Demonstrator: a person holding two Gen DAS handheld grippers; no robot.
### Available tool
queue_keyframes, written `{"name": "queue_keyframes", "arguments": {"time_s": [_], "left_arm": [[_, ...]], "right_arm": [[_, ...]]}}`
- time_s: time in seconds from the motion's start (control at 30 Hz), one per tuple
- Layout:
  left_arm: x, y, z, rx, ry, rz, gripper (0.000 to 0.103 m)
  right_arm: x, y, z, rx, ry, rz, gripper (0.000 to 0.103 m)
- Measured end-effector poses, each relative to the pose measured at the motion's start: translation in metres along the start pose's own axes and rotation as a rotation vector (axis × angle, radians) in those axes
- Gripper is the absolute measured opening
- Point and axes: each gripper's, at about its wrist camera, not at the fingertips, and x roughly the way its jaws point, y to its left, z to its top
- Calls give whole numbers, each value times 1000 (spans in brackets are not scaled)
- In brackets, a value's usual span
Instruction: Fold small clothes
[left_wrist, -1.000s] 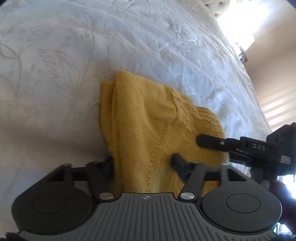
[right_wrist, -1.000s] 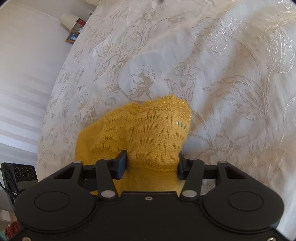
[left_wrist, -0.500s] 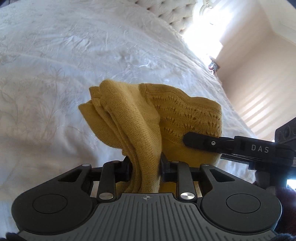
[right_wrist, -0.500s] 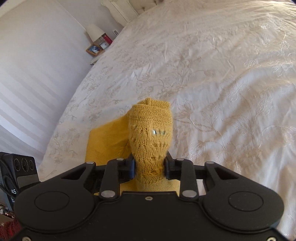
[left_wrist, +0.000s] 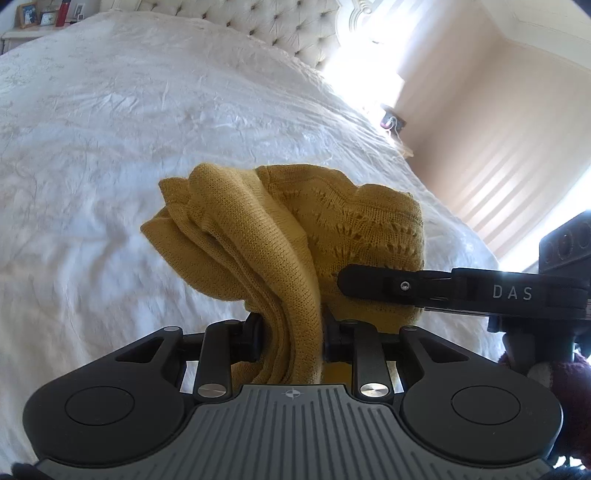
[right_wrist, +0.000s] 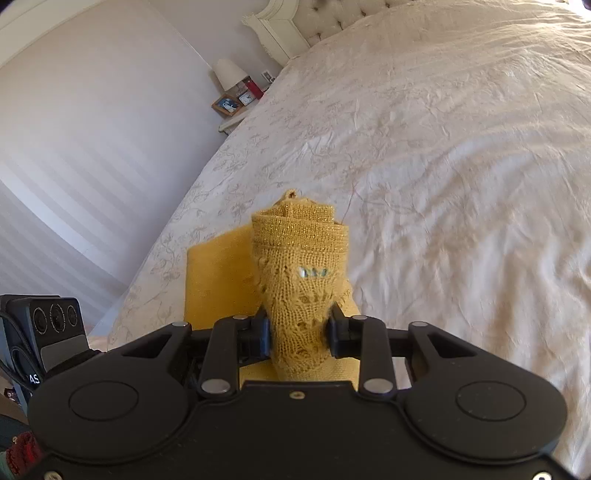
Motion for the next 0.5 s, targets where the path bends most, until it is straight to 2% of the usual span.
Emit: {"name": "queue_keyframes", "arguments": {"time_s": [0.13, 0.27, 0.43, 0.5], "left_arm": [[6, -17, -32, -37, 31, 26, 27], [15, -28, -51, -30, 54, 45, 27], [29, -29, -52, -24, 77, 48, 27], [38, -25, -48, -3, 83, 55, 27]], "right_arm": [[-15, -19, -29, 58, 23, 17, 40], [-27, -36, -48, 100, 44, 22, 40], [-31, -54, -48, 131, 54, 36, 40], [-26, -61, -40, 101, 49, 7, 40]]}}
